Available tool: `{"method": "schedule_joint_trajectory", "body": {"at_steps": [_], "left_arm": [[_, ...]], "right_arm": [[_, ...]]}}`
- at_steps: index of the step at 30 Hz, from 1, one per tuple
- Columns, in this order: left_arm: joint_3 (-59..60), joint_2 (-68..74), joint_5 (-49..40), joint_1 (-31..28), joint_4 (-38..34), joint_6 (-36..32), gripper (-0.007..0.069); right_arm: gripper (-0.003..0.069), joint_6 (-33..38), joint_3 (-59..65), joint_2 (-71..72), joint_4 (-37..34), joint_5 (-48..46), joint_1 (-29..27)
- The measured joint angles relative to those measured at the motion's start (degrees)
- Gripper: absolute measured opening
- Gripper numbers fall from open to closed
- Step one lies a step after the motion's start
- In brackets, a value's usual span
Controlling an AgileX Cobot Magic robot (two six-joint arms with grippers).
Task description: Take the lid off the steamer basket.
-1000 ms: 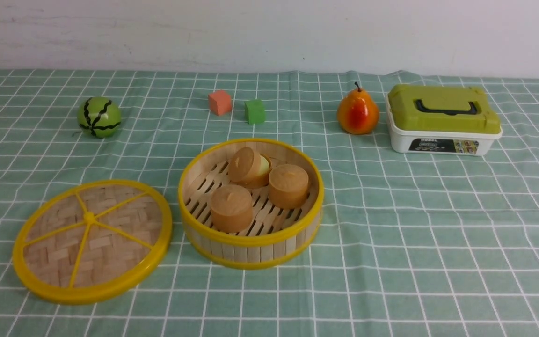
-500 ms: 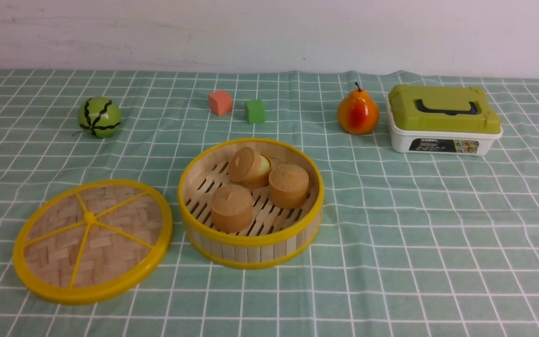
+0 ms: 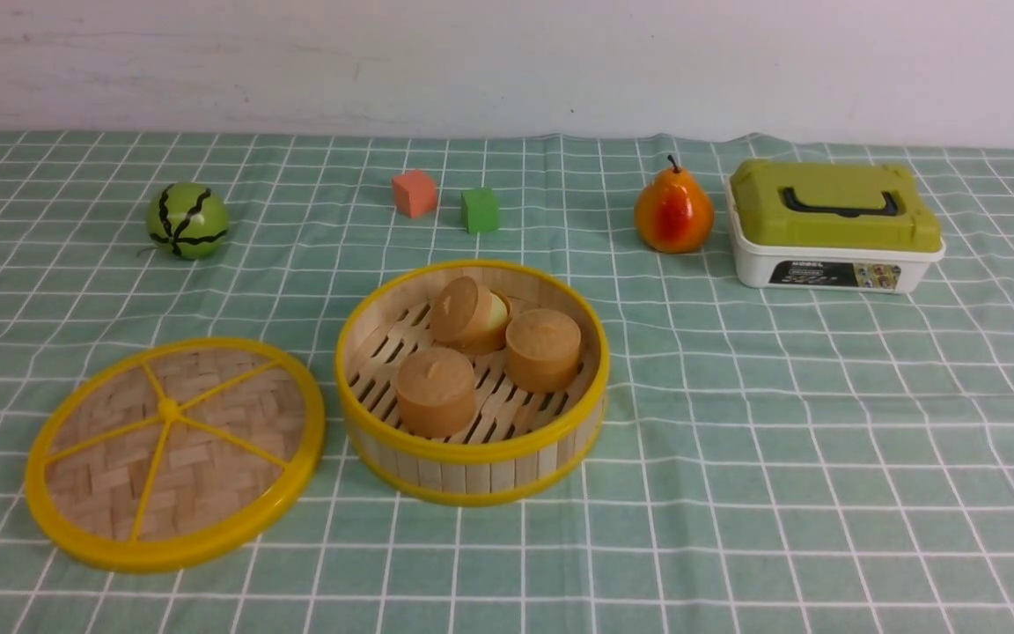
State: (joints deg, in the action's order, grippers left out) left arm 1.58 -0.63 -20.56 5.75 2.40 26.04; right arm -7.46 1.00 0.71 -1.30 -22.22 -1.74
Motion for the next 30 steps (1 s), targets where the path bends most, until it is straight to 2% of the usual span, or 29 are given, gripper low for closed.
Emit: {"method": "schedule_joint_trajectory", "body": {"at_steps": [30], "left_arm": [[0.1,0.0,-1.7,0.0,1.2,0.6,0.0017]], "right_arm": [[0.0242,0.0,0.0,0.0,0.0,0.0,0.0]]}}
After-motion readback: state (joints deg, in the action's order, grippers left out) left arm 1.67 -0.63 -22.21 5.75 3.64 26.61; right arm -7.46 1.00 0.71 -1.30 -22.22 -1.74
